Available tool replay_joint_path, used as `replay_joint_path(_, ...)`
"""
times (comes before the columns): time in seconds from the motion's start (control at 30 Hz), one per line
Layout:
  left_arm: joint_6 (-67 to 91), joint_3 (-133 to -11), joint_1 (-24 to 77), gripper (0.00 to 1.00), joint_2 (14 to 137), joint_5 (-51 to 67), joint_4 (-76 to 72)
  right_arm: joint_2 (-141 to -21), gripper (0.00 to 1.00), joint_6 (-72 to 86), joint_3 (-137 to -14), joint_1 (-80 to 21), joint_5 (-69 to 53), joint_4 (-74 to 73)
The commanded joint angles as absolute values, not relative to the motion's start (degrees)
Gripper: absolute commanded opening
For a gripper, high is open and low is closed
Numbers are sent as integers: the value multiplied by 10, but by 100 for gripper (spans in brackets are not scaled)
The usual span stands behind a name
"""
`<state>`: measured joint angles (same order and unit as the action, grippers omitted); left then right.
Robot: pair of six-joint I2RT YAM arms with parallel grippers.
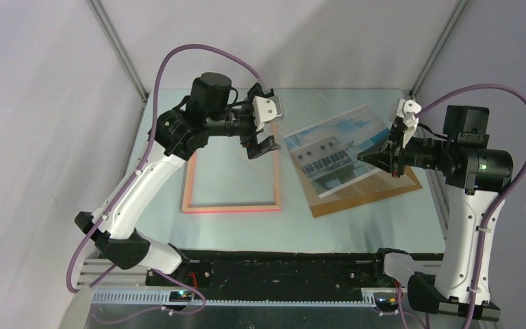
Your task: Put the photo into the frame
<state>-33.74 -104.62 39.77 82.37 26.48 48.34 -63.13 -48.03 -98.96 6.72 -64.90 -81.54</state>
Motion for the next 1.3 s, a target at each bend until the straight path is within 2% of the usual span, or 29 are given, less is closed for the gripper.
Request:
replay_joint_path(0.0, -378, -1033, 379, 99, 819, 330, 481, -612, 0, -455, -991, 58, -664, -782)
replay_joint_path(0.13, -398, -1008, 375, 98, 812, 369, 481, -607, 0, -446, -986, 53, -670, -777)
replay_joint_path(0.27, -399, -998, 370, 92, 810, 392, 481, -599, 0, -436, -979, 47, -667, -766)
replay_joint_path(0.53, -379, -996, 365, 69, 816, 454, 482, -597, 0, -426, -974, 35, -662, -755)
replay_joint_path(1.07, -373, -998, 364, 32, 820, 462, 490, -589, 0, -414, -958, 28, -644, -734)
replay_joint_path(1.27, -373, -997, 364, 15, 819, 464, 501, -589, 0, -402, -955, 28, -642, -721)
